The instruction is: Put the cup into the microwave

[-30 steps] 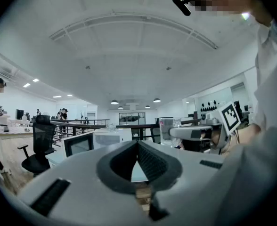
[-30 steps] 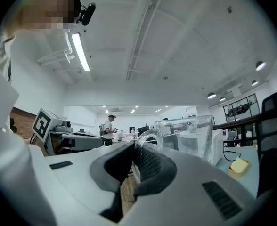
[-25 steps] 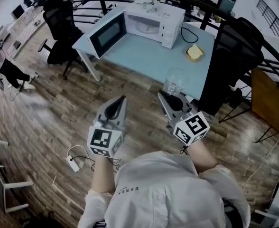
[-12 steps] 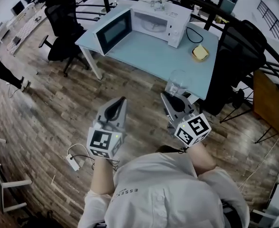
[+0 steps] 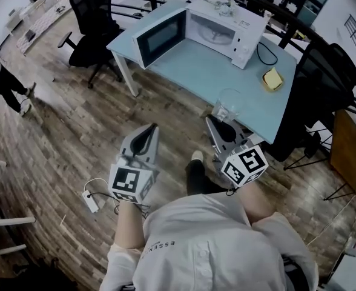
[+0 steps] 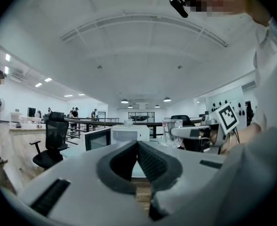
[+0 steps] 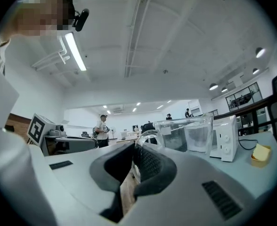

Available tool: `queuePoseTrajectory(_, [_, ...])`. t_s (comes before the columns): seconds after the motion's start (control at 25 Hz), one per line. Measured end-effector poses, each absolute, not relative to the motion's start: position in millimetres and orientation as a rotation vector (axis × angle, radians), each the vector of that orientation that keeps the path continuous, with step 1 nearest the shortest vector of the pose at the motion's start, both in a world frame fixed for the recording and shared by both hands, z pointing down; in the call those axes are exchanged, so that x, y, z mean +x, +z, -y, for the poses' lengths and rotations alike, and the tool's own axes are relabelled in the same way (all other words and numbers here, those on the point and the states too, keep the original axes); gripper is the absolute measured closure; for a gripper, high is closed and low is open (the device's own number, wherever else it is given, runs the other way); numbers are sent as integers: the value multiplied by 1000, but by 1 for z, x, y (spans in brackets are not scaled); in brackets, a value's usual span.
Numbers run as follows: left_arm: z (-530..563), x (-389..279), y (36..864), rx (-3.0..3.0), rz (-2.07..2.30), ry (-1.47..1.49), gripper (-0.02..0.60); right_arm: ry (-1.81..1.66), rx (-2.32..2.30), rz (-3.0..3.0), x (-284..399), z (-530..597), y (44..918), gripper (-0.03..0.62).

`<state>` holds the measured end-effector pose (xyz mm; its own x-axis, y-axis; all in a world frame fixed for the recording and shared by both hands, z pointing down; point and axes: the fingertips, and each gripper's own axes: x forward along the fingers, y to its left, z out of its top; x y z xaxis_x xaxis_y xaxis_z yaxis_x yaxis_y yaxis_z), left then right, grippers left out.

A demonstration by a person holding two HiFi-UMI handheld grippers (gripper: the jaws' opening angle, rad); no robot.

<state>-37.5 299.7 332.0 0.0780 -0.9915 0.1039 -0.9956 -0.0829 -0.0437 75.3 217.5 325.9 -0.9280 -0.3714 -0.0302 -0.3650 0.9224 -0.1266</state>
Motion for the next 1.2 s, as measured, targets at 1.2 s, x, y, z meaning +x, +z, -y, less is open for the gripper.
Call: queuePoseTrajectory(1.2, [107, -112, 348, 2474, 1864, 300, 580, -226, -656, -3101, -20, 140, 362, 574])
